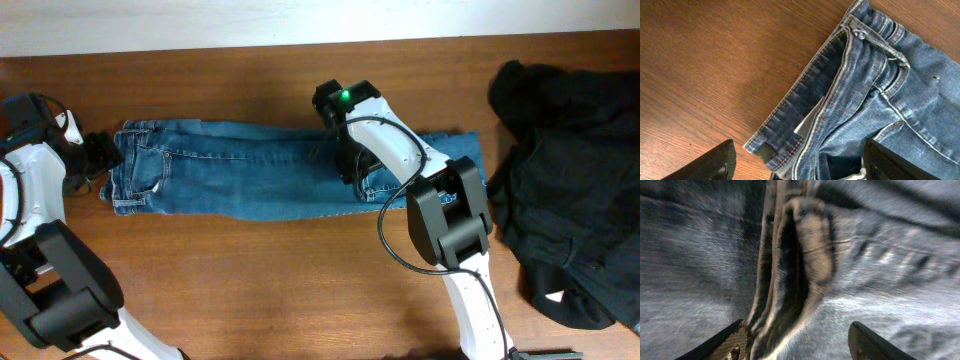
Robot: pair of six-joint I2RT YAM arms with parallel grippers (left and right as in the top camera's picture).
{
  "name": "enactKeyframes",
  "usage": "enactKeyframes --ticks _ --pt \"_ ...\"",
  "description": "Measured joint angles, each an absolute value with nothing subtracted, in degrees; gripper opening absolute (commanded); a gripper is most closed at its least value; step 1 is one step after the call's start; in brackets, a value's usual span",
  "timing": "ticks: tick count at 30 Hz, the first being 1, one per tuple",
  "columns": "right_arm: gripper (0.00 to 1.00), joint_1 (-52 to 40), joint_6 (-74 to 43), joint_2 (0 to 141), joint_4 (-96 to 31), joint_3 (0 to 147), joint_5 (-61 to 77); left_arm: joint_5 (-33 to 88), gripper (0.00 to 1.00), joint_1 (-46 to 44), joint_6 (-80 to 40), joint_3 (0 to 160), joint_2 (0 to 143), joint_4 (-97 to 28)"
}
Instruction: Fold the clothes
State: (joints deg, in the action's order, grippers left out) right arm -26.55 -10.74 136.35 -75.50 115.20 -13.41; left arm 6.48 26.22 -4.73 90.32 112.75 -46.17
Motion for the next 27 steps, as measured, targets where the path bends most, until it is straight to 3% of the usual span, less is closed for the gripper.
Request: enactKeyframes --ticks 18,22,27 --pt "0.74 -26.55 -10.55 136.35 -70.19 113.6 -13.21 6.48 0.81 26.22 -4.73 90.32 112.75 -46.09" --pt "0.68 -26.55 -10.7 136.35 -68.62 113.6 -13.23 6.48 0.81 26.22 -4.71 90.32 112.75 -46.09" --pt "0.48 -26.44 -11.75 136.35 -68.23 113.6 -13.47 6.48 0.81 26.22 -4.71 90.32 112.77 -46.09"
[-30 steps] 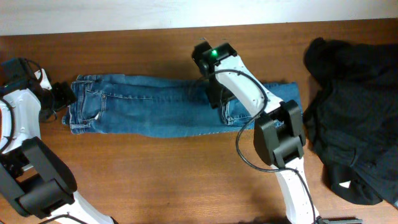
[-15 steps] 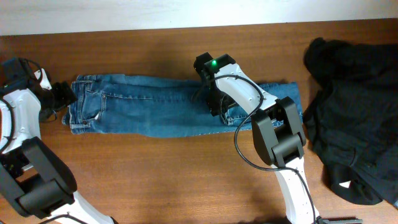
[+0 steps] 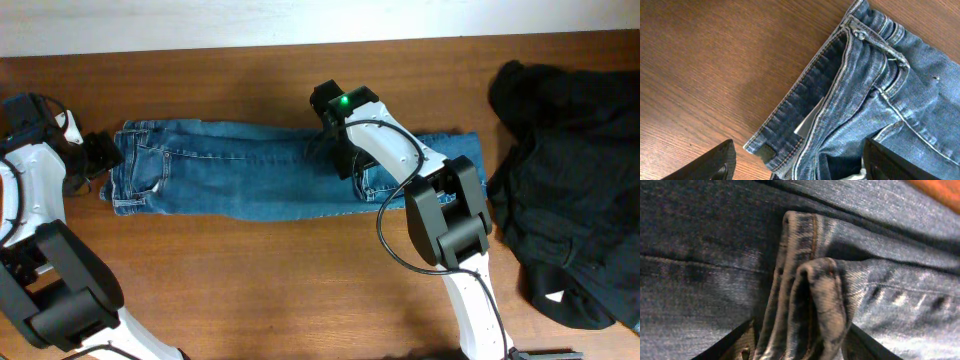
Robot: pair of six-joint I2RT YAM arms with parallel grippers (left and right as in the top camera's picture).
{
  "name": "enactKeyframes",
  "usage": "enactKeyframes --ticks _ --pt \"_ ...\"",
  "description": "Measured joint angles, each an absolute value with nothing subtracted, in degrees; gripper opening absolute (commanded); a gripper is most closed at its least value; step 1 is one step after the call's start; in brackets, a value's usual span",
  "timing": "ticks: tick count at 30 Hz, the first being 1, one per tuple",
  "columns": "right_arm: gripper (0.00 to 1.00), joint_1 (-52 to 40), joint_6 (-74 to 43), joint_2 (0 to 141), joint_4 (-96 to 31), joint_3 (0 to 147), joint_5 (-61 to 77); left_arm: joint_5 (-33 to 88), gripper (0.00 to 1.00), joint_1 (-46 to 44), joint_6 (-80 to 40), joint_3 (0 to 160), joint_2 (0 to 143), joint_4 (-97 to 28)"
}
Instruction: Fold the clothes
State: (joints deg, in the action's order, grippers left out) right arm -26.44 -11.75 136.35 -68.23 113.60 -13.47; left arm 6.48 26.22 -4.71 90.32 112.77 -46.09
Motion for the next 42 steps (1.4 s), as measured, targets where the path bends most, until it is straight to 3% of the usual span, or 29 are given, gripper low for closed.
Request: enactKeyframes --ticks 2,8,12,22,32,42 --pt "0.41 -26.02 -12.03 136.35 -68.23 113.6 -13.47 6.48 0.81 26.22 -4.73 90.32 112.75 -46.09" --pt "0.04 -25.04 -13.32 136.35 -68.25 113.6 -13.63 6.48 0.81 26.22 -4.73 90.32 112.75 -46.09" --pt "0.04 -24.88 -13.52 136.35 -69.87 114.72 -13.67 6.48 0.81 26.22 -4.71 90.32 112.77 -46.09" --pt "0.04 -26.98 -11.99 132.0 -81.76 138.37 -15.88 6.48 0.81 26.22 -4.71 90.32 112.75 -46.09" --pt "0.04 -37.82 -10.76 131.83 -76.93 138.87 -13.17 6.46 0.81 26.22 -4.73 90.32 112.77 -46.09" --pt "0.04 -38.59 -12.05 132.77 -70.11 138.85 -3.16 6.48 0.81 26.22 -4.73 90.32 112.77 -46.09"
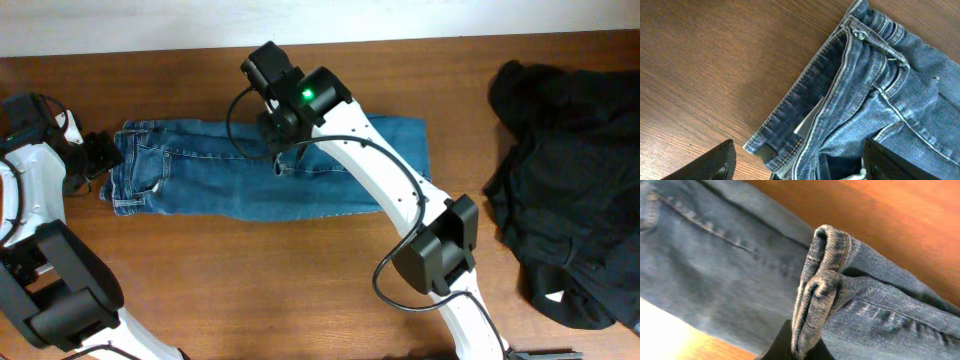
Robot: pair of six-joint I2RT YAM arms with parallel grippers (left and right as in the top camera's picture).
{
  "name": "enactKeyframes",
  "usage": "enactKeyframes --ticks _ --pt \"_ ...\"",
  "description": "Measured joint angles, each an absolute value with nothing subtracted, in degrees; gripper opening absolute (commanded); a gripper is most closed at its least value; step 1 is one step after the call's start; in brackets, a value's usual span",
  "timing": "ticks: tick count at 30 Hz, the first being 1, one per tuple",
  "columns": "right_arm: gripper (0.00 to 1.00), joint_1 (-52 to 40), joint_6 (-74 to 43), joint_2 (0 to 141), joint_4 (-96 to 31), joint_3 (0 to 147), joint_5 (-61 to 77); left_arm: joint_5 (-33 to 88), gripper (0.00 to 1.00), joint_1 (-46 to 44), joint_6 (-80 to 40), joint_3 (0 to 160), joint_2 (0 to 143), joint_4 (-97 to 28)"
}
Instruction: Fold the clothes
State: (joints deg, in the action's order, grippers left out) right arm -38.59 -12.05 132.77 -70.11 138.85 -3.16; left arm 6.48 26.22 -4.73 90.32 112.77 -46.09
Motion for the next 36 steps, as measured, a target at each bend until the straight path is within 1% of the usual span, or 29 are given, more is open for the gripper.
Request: enactKeyframes --ticks 13,15,16,18,19,20,25,28,30,33,36 --pt "0.04 -41.21 -12.16 137.58 -65.12 138.85 8.1 6.48 0.81 26.22 -4.73 90.32 112.77 -46.09" --pt "0.07 -41.39 -12.23 137.99 -65.04 138.85 8.69 6.48 0.81 26.22 -4.73 90.32 112.77 -46.11" --pt "0.24 -41.41 -12.34 138.21 -65.04 138.85 8.86 6.48 0.81 26.22 -4.73 90.32 112.77 -46.11" --pt "0.42 -41.41 -12.25 138.41 -64.88 138.85 9.17 6.48 0.81 26.22 -4.73 90.32 112.77 -46.17" --pt "0.55 -41.41 -12.58 138.45 -64.23 138.85 9.41 6.48 0.81 26.22 -4.73 90.32 112.77 -46.22" --pt "0.57 -41.41 -12.38 138.45 -63.81 138.85 9.5 6.48 0.81 26.22 -4.73 90.32 112.77 -46.24" --pt "0.56 -41.41 -11.7 138.47 -63.59 138.85 9.5 6.48 0.81 26.22 -4.71 90.32 112.77 -46.24" --pt "0.49 -40.97 -11.51 138.47 -67.05 138.87 6.31 6.48 0.81 26.22 -4.71 90.32 112.77 -46.28" --pt "0.48 -40.01 -11.51 138.47 -70.78 138.87 3.36 6.48 0.81 26.22 -4.73 90.32 112.77 -46.28" --pt "0.49 -35.73 -12.58 138.47 -76.53 138.87 -1.63 6.48 0.81 26.22 -4.73 90.32 112.77 -46.28" --pt "0.49 -27.66 -13.5 138.47 -82.43 138.87 -4.73 6.46 0.81 26.22 -4.71 90.32 112.77 -46.26"
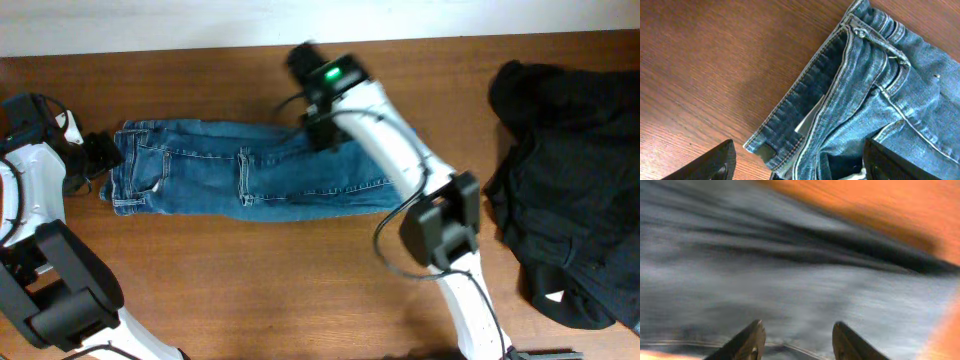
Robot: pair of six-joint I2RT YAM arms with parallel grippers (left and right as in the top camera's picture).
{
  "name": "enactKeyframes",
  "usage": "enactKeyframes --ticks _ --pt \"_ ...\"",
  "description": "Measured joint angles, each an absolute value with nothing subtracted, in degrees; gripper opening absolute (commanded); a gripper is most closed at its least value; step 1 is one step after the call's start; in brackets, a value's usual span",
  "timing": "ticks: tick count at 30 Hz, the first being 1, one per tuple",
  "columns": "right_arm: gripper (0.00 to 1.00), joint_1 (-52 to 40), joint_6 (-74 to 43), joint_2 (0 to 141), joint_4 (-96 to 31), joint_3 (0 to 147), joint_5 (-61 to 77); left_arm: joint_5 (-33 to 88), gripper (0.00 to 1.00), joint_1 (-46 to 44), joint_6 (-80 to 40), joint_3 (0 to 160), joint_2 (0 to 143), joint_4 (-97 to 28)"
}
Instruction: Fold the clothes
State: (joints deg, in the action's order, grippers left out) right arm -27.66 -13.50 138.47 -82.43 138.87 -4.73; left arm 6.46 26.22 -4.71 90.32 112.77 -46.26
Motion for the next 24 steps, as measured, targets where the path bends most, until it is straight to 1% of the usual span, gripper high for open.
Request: enactKeyframes --ticks 2,4,6,9,12,17,21,24 --pt "0.49 -23.2 -13.5 138.47 -86.0 138.87 -4.95 6.46 0.81 26.22 -4.71 90.32 112.77 -46.26" --pt "0.49 -16.38 -13.04 138.47 -88.53 138.8 -4.27 6.48 0.81 26.22 -4.71 90.32 112.77 -46.26" --pt "0.49 -13.93 -11.42 138.47 -88.49 138.43 -1.5 6.46 0.81 26.22 -4.73 90.32 112.77 -46.28" --pt "0.48 -10.94 -5.74 138.45 -88.16 135.26 7.33 6.46 0.81 26.15 -4.71 90.32 112.77 -46.37" --pt "0.48 -10.11 -0.4 138.45 -87.0 128.97 14.61 6.48 0.81 26.11 -4.71 90.32 112.77 -46.57" --pt "0.48 -10.2 2.63 138.45 -78.96 117.6 18.57 6.5 0.81 26.11 -4.71 90.32 112.77 -46.7" --pt "0.49 -10.2 3.14 138.45 -77.82 116.88 19.22 6.61 0.82 26.11 -4.73 90.32 112.77 -46.72" --pt "0.5 -10.2 3.27 138.45 -80.09 120.49 19.46 7.31 0.82 26.11 -4.73 90.32 112.77 -46.7"
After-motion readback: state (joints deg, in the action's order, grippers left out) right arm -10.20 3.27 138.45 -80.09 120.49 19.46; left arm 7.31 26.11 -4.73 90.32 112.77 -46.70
